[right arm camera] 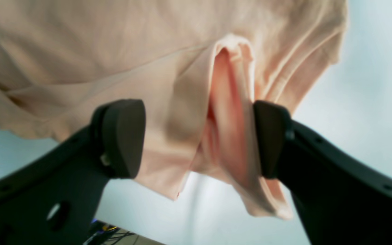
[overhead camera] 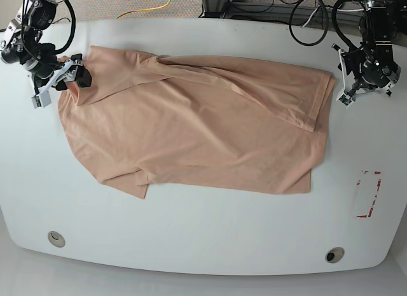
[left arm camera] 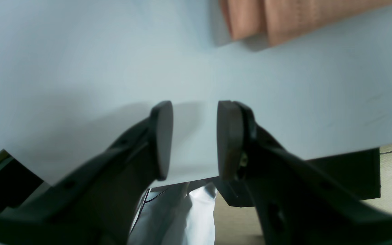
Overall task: Layout the t-shirt on the table in an organized manner, then fold the t-shirt properly
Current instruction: 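Pull the shirt's shoulder corners apart with both grippers to flatten it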
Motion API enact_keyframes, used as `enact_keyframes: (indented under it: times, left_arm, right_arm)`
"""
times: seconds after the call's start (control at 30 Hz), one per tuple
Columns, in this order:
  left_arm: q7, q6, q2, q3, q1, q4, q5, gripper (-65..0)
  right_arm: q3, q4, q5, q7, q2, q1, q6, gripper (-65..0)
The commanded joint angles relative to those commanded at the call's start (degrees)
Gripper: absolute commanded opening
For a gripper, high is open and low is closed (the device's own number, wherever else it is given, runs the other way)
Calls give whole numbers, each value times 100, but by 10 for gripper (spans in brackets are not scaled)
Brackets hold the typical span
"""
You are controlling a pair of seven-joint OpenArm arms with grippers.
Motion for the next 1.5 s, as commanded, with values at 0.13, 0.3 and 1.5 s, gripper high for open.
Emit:
enact_keyframes:
  times: [0.13,0.3,1.5]
  left_arm:
    - [0,0,0,0,0,-18,0,-443]
    - [-9,0,0,18,0,-18,0,-443]
    - [-26,0,35,308,-202,-35,0,-443]
  right_arm:
    - [229,0,9,-202,-176,-176,0,-182]
    - [316,211,9,-211,-369,-466,0,-182]
    - [580,633,-35,-615,-818,-818,0,-182]
